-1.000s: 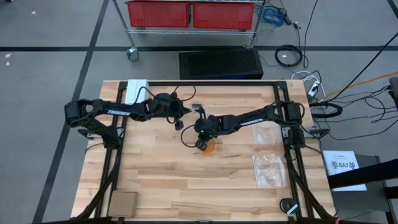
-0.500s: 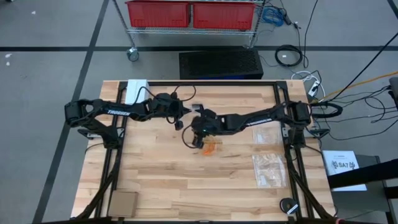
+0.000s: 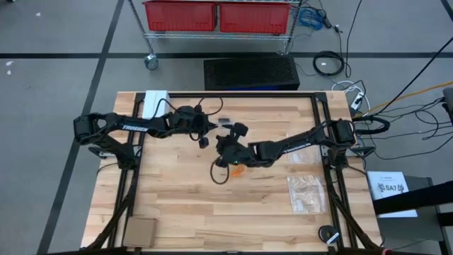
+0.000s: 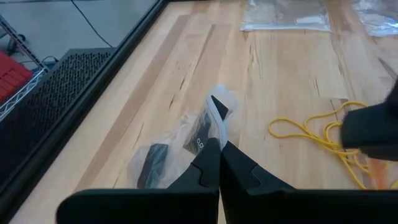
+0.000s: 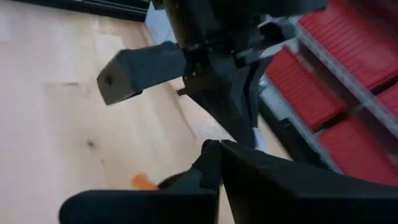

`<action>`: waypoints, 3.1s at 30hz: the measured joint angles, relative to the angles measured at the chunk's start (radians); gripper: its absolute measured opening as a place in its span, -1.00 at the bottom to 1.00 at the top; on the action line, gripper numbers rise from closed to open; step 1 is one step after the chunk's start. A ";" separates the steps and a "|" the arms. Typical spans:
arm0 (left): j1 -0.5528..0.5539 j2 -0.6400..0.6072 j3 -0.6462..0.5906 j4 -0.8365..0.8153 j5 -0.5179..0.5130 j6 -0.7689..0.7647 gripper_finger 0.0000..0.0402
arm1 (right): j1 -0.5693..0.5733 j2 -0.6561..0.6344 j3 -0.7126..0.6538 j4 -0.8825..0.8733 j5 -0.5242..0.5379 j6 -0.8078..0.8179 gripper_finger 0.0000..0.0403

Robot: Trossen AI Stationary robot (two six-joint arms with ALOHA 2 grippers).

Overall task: Sort rubber bands
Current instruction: Put the black rubber band into the top left transparent zip bag

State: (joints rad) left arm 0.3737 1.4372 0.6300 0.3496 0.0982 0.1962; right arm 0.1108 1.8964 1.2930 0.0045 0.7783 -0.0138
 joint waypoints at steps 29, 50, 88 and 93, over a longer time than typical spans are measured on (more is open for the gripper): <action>0.000 0.000 0.000 0.009 0.000 -0.002 -1.00 | -0.155 -0.018 -0.065 -0.874 -0.137 0.410 -1.00; 0.001 0.000 0.000 -0.001 0.000 -0.005 -1.00 | -0.338 -0.104 -0.110 -0.670 -0.506 0.153 -0.56; -0.005 0.000 0.001 0.011 0.046 -0.007 -1.00 | -0.203 -0.211 -0.259 -0.343 -0.516 0.157 -0.98; -0.020 0.000 0.001 0.023 0.054 -0.008 -1.00 | -0.187 -0.214 -0.151 -0.321 -0.477 0.035 -0.99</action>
State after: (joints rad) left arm 0.3532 1.4372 0.6312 0.3722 0.1519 0.1886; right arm -0.0762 1.6825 1.1417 -0.3166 0.3013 0.0215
